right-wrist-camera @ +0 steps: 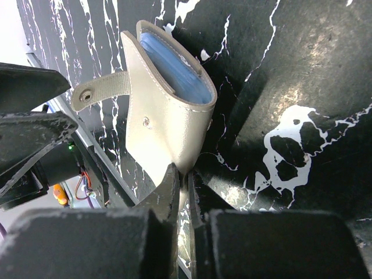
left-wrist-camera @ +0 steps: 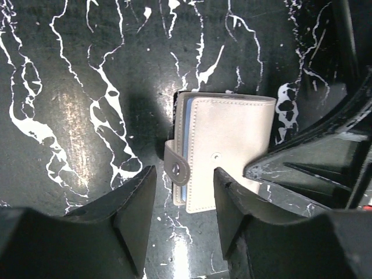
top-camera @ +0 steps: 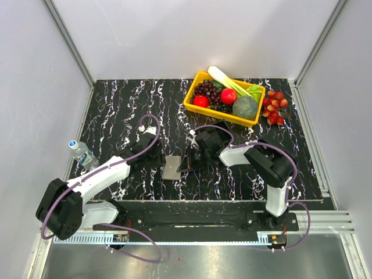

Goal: Put the credit cards into the card holder
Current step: Close the card holder at the center of the board.

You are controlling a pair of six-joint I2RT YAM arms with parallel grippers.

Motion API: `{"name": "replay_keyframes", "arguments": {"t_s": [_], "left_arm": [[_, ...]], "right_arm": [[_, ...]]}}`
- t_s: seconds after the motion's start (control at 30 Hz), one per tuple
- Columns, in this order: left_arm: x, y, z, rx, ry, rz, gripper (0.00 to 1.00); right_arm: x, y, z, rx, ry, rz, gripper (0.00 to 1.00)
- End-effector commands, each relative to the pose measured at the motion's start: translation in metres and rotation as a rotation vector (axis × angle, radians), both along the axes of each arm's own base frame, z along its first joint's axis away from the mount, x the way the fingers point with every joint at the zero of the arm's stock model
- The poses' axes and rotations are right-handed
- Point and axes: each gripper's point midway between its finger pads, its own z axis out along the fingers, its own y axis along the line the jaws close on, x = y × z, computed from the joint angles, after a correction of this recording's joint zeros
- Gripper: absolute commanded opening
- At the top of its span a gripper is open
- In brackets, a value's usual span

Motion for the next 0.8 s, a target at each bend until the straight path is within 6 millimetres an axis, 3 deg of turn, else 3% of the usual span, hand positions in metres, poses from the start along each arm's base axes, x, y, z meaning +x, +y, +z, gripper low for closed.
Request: {"name": "replay_keyframes", "arguments": {"t_s": [0.0, 0.33, 0.5, 0.77], "left_arm": [[0.010, -0.016, 0.020, -0.043, -0.044, -0.036, 0.48], [0.007, -0.010, 0.007, 0.016, -0.003, -0.034, 0.40], [0.008, -0.011, 0.007, 0.022, -0.007, -0.023, 0.31], [0.011, -0.008, 0.012, 0.020, -0.031, 0.004, 0.29]], "right_arm": [[0.011, -0.006, -0.014, -0.071, -0.043, -0.030, 0.08], [0.011, -0.007, -0.014, -0.073, -0.044, -0.031, 0.08], [0.011, -0.007, -0.014, -0.074, -0.044, -0.032, 0.08], [0.009, -0.006, -0.015, -0.072, -0.042, -0.025, 0.08]]}}
